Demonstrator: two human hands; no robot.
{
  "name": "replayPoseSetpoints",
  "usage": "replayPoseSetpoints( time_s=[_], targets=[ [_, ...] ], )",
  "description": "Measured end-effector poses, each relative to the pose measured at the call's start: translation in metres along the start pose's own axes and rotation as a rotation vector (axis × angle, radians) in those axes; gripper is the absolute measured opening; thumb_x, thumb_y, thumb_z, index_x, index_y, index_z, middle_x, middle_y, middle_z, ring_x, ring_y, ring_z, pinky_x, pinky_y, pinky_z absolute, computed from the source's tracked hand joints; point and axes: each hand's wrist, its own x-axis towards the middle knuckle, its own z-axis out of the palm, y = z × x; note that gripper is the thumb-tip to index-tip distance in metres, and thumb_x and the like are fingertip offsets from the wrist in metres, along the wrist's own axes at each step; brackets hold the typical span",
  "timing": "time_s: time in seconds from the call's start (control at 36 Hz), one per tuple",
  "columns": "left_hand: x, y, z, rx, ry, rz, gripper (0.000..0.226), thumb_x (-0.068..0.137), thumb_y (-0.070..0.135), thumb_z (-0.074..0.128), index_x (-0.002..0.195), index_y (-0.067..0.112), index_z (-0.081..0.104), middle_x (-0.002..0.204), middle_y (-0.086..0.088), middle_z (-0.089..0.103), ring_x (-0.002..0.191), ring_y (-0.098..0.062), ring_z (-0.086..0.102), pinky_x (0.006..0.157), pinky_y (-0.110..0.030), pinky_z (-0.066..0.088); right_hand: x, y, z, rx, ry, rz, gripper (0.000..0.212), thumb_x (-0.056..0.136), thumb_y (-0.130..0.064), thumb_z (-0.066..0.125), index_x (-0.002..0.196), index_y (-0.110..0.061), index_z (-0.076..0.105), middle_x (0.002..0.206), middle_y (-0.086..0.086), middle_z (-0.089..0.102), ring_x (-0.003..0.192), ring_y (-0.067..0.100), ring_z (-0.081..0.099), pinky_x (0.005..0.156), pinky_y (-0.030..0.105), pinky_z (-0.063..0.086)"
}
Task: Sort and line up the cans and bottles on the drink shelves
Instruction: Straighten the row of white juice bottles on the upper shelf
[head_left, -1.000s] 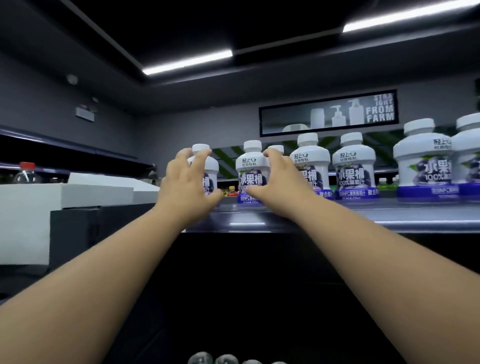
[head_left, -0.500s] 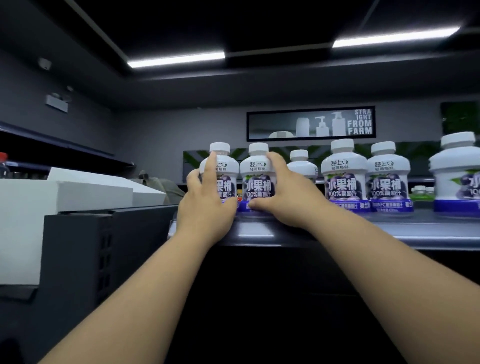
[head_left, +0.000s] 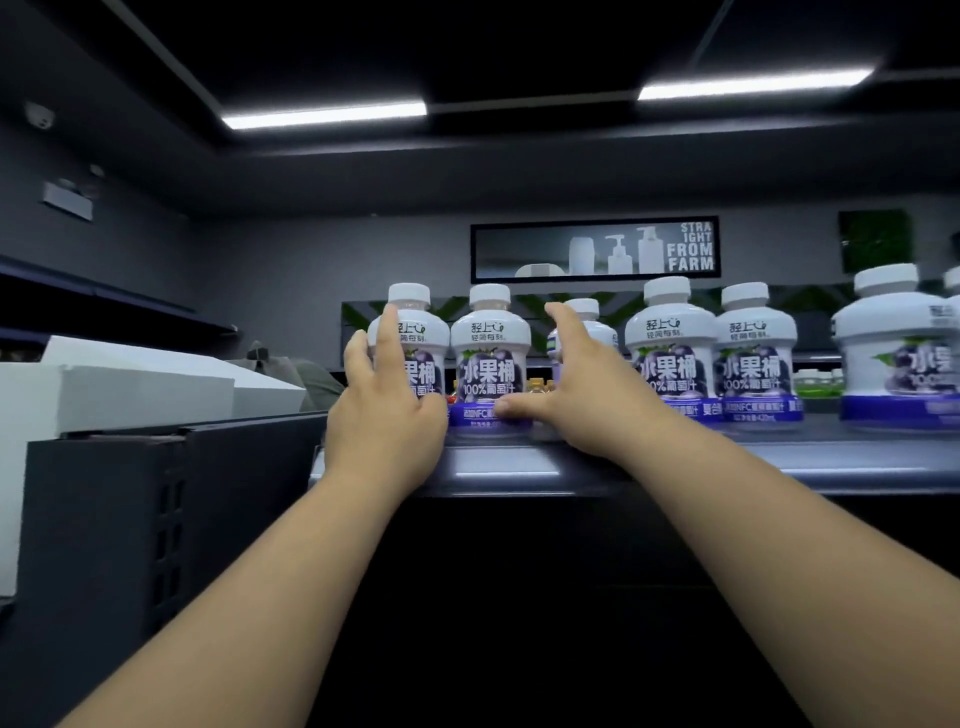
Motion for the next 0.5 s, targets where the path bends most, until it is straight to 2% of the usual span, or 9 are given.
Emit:
replayPoseSetpoints(
  time_s=[0.08, 0.19, 0.28, 0.33, 0.44, 0.5],
  targets=[
    [-0.001, 0.001, 0.001, 0.032, 0.002, 0.004, 0.091, 0.086, 0.030, 0.057, 0.154, 0.037, -0.004, 0.164, -0.006, -0.001, 0.132, -0.041, 0.042, 0.101, -0.048, 0.039, -0.002, 0.014, -0.016, -0.051, 0.007, 0.053, 0.116, 0.071, -0.059, 0.083, 0.156, -0.024, 0.012, 0.149, 0.010, 0.047, 0.130, 0.030, 0.049, 0.098, 0.041, 0.043],
    [-0.002, 0.003, 0.003, 0.063, 0.034, 0.026, 0.094, 0.083, 0.037, 0.061, 0.153, 0.037, -0.001, 0.164, -0.008, -0.006, 0.148, -0.036, 0.017, 0.117, -0.052, 0.023, -0.007, 0.029, -0.037, -0.101, -0.002, 0.111, 0.115, 0.074, -0.049, 0.085, 0.156, -0.018, 0.011, 0.139, 0.016, 0.052, 0.122, 0.033, 0.053, 0.093, 0.041, 0.045],
    [-0.005, 0.007, 0.006, 0.126, 0.076, 0.062, 0.095, 0.081, 0.040, 0.063, 0.155, 0.032, 0.003, 0.163, -0.012, -0.006, 0.149, -0.035, 0.008, 0.120, -0.053, 0.012, -0.007, 0.037, -0.043, -0.109, -0.021, 0.144, 0.117, 0.075, -0.044, 0.086, 0.157, -0.017, 0.007, 0.144, 0.019, 0.047, 0.127, 0.036, 0.050, 0.099, 0.044, 0.044],
    [-0.006, 0.011, 0.007, 0.201, 0.111, 0.147, 0.094, 0.077, 0.046, 0.059, 0.155, 0.033, 0.008, 0.163, -0.013, -0.003, 0.149, -0.035, 0.005, 0.120, -0.054, 0.006, -0.002, 0.038, -0.042, -0.117, -0.068, 0.175, 0.125, 0.075, -0.043, 0.086, 0.159, -0.019, -0.003, 0.149, 0.021, 0.043, 0.131, 0.037, 0.047, 0.102, 0.045, 0.043],
    [0.000, 0.033, 0.012, 0.348, 0.118, 0.291, 0.091, 0.068, 0.056, 0.046, 0.152, 0.033, 0.020, 0.161, -0.013, 0.010, 0.149, -0.033, 0.004, 0.120, -0.054, 0.000, 0.013, 0.034, -0.040, -0.012, -0.174, 0.248, 0.130, 0.081, -0.035, 0.084, 0.157, -0.020, -0.021, 0.145, 0.018, 0.049, 0.117, 0.033, 0.054, 0.089, 0.037, 0.041],
    [0.002, 0.047, 0.020, 0.330, 0.112, 0.299, 0.088, 0.070, 0.055, 0.046, 0.151, 0.034, 0.022, 0.161, -0.012, 0.013, 0.149, -0.033, 0.005, 0.120, -0.052, -0.003, 0.022, 0.033, -0.037, 0.034, -0.197, 0.289, 0.129, 0.084, -0.031, 0.081, 0.155, -0.016, -0.026, 0.146, 0.018, 0.048, 0.118, 0.032, 0.054, 0.091, 0.037, 0.041]
  ],
)
